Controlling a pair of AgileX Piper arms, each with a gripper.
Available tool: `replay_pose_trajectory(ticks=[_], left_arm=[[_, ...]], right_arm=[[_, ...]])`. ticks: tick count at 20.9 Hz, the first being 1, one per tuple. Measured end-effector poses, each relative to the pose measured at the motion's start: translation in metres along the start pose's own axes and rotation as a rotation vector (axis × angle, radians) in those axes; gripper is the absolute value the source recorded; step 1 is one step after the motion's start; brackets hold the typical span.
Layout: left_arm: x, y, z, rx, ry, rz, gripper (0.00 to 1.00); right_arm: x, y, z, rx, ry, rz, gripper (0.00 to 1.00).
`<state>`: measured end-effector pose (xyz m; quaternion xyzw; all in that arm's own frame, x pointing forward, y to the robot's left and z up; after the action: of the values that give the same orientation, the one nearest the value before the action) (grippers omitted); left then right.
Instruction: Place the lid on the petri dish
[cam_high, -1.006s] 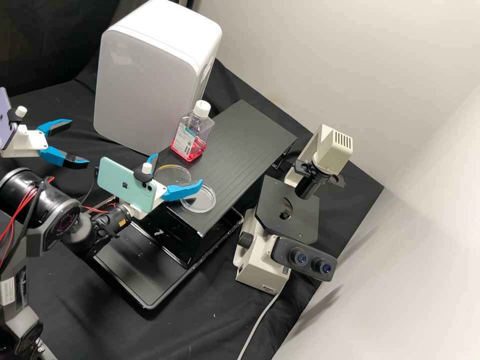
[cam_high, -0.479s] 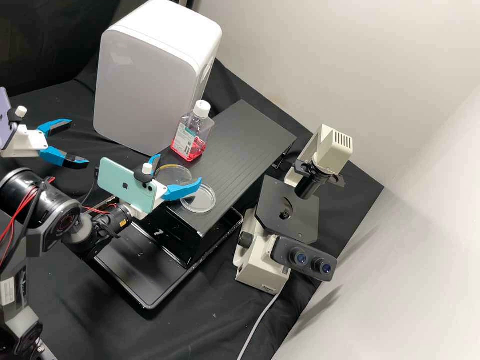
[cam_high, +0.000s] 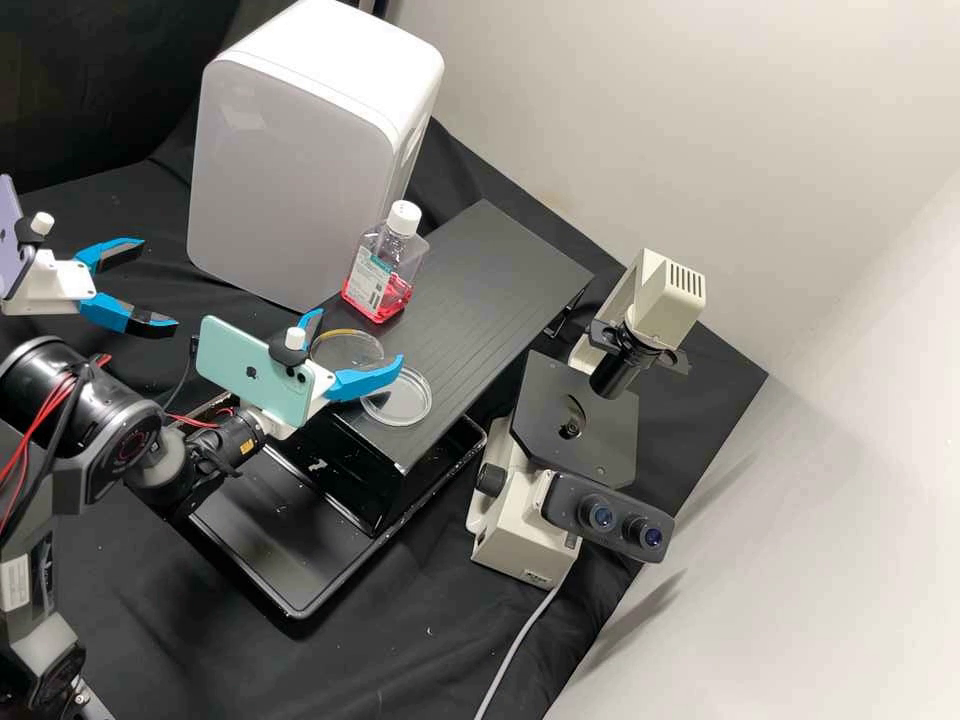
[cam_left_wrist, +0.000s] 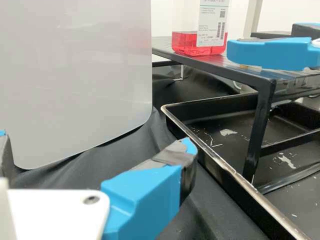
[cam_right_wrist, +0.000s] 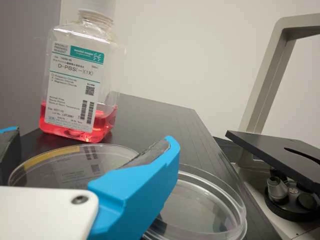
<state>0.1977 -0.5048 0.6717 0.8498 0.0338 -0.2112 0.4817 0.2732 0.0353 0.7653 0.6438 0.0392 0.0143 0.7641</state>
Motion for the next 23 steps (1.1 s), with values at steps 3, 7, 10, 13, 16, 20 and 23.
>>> replay_pose_trajectory(ticks=[3,7,10,13,16,20,23], left_arm=[[0.0,0.0,0.0,0.0,0.0,0.0,1.0],[0.0,0.0,0.0,0.0,0.0,0.0,1.0],[0.0,0.0,0.0,0.0,0.0,0.0,1.0],[0.0,0.0,0.0,0.0,0.0,0.0,1.0],[0.0,0.0,0.0,0.0,0.0,0.0,1.0],[0.0,0.0,0.0,0.0,0.0,0.0,1.0],[0.0,0.0,0.0,0.0,0.0,0.0,1.0]], right_arm=[[-0.004,0.006,0.004,-0.001,-0.013,0.019,0.0],[-0.011,0.017,0.01,0.03,-0.039,0.054,0.0],[-0.012,0.023,0.015,0.056,-0.055,0.077,0.0],[-0.013,0.025,0.018,0.065,-0.056,0.077,0.0],[-0.013,0.026,0.02,0.061,-0.053,0.075,0.0],[-0.013,0.029,0.025,0.084,-0.064,0.083,0.0],[-0.013,0.032,0.033,0.149,-0.087,0.093,0.0]])
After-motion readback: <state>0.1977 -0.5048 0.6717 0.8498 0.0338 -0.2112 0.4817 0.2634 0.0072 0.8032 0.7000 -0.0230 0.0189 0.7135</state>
